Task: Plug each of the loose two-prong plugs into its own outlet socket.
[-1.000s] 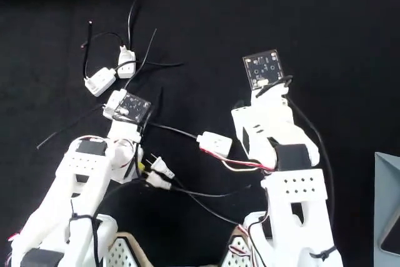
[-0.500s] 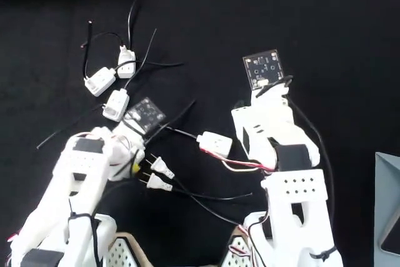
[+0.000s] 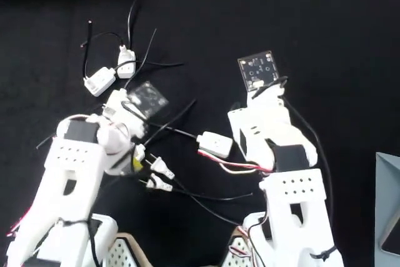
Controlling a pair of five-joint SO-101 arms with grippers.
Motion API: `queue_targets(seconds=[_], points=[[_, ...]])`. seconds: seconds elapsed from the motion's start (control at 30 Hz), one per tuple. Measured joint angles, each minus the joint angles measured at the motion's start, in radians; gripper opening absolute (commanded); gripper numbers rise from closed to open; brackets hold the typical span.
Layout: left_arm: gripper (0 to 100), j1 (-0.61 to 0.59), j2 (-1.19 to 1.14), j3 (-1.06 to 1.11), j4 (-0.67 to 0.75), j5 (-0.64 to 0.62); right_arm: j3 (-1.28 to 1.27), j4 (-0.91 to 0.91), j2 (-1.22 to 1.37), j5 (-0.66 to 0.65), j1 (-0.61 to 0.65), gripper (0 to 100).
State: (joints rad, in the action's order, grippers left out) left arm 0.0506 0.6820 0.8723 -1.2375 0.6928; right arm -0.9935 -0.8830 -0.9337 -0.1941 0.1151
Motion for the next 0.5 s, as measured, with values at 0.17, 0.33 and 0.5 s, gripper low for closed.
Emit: queue_targets(seconds=[0.17,0.33,0.5], points=[[26,0.141,0.138,0.006,-0.092,-0.025,0.000,0.000,0.000,0.000,-0.002,17.8],[26,0.259,0.186,0.126,-0.029,-0.077,0.000,0.000,0.000,0.000,-0.002,17.8],[26,0.285,0.155,0.275,0.157,-0.098,0.000,0.000,0.000,0.000,-0.002,17.8]])
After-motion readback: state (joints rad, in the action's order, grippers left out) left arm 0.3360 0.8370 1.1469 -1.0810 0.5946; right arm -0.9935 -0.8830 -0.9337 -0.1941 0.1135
